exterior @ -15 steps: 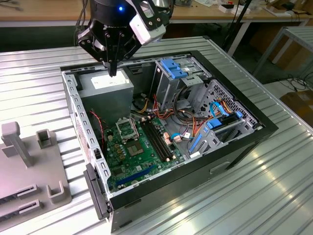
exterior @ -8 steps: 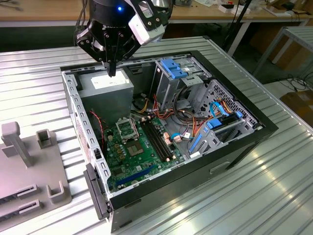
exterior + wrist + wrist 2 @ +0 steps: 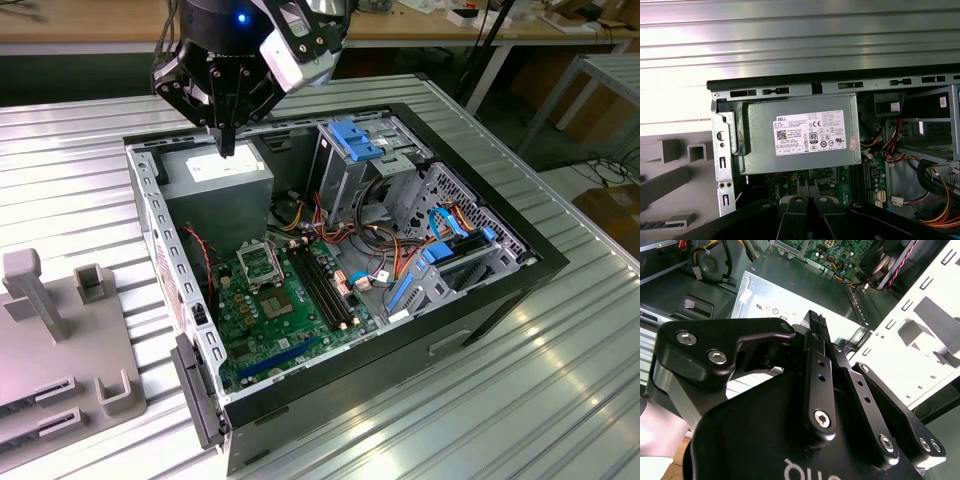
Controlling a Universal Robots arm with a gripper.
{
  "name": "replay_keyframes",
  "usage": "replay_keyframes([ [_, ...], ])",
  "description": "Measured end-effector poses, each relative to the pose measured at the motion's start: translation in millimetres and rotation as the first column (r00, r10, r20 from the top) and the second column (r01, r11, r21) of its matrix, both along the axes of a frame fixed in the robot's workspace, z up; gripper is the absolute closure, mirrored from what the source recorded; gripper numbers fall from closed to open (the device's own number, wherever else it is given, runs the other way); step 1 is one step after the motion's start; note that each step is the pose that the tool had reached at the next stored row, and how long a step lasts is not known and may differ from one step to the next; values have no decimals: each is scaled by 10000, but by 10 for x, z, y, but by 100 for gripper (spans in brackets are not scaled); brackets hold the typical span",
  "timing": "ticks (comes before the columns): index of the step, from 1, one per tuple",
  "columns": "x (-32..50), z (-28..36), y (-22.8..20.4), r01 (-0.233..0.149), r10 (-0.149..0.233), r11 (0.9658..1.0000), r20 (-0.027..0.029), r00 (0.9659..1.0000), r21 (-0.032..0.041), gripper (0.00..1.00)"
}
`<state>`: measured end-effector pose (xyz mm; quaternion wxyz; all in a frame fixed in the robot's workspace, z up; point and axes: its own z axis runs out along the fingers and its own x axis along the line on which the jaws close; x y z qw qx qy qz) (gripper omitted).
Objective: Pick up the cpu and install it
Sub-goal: 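Reach for the cpu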
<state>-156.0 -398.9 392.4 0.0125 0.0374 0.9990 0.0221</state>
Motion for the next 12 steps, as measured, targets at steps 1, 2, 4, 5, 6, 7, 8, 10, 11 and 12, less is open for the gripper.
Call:
replay_keyframes([
  [1, -3, 0, 0, 0, 0, 10000, -1, 10000, 0, 89],
  [2, -7, -1, 0, 0, 0, 10000, 0, 10000, 1, 89],
  [4, -12, -1, 0, 0, 0, 10000, 0, 10000, 0, 89],
  [5, -15, -1, 0, 0, 0, 10000, 0, 10000, 0, 89],
  [6, -18, -1, 0, 0, 0, 10000, 0, 10000, 0, 89],
  [7, -22, -1, 0, 0, 0, 10000, 0, 10000, 0, 89],
  [8, -25, -2, 0, 0, 0, 10000, 0, 10000, 0, 89],
  [10, -32, -2, 0, 0, 0, 10000, 0, 10000, 1, 89],
  [11, -36, -2, 0, 0, 0, 10000, 0, 10000, 0, 89],
  [12, -39, -2, 0, 0, 0, 10000, 0, 10000, 1, 89],
])
